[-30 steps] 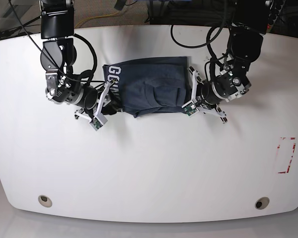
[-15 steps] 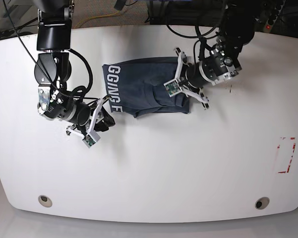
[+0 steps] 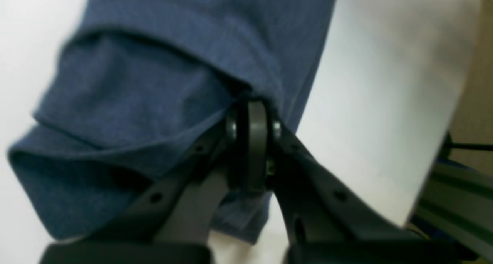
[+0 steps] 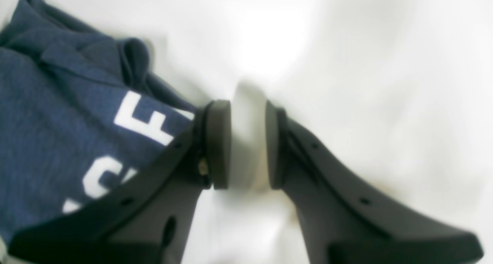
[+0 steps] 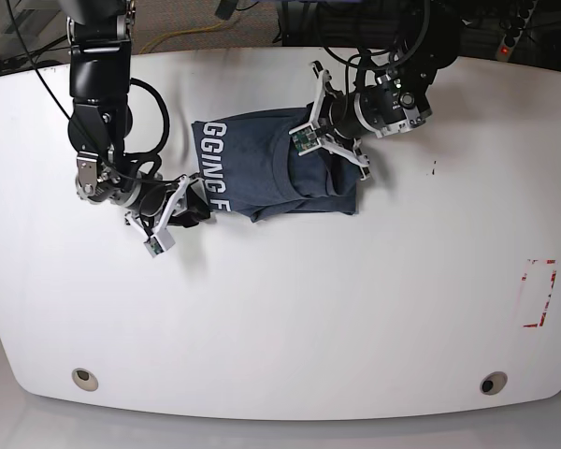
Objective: Fold the T-shirt properly
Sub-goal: 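Grasp the folded shirt with the left gripper and release the right gripper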
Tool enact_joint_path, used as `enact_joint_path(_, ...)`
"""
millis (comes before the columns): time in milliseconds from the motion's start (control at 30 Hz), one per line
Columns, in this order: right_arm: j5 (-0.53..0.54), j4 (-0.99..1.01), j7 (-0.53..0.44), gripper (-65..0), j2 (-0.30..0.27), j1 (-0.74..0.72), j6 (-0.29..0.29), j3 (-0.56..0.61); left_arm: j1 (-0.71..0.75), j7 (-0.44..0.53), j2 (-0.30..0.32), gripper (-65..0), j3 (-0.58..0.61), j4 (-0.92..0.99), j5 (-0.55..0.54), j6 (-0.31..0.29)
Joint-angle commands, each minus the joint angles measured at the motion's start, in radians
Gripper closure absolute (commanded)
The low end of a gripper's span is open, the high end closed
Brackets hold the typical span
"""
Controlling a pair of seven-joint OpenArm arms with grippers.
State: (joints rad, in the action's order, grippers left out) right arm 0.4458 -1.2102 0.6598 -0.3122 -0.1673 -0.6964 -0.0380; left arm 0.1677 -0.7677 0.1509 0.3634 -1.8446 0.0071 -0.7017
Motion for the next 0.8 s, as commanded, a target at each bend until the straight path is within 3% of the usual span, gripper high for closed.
enact_joint_path(0, 0.012, -0.02, -0.013, -14.7, -0.031, 0.002, -0.002, -0.006, -0.061, 0.018, 0.006, -2.1, -0.027, 0.029, -0.006, 0.004)
enact_joint_path(433, 0.012, -0.313, 0.022, -14.6, -0.054, 0.205, -0.002, -0.007, -0.357, 0.023, 0.008, -1.9, -0.042, 0.375, -0.008, 0.004)
enact_joint_path(767, 0.011, -0.461, 0.127, -14.6, 0.052, 0.288, -0.002, 0.023, -0.388, 0.02, 0.036, -2.2, -0.076, 0.208, -0.008, 0.004)
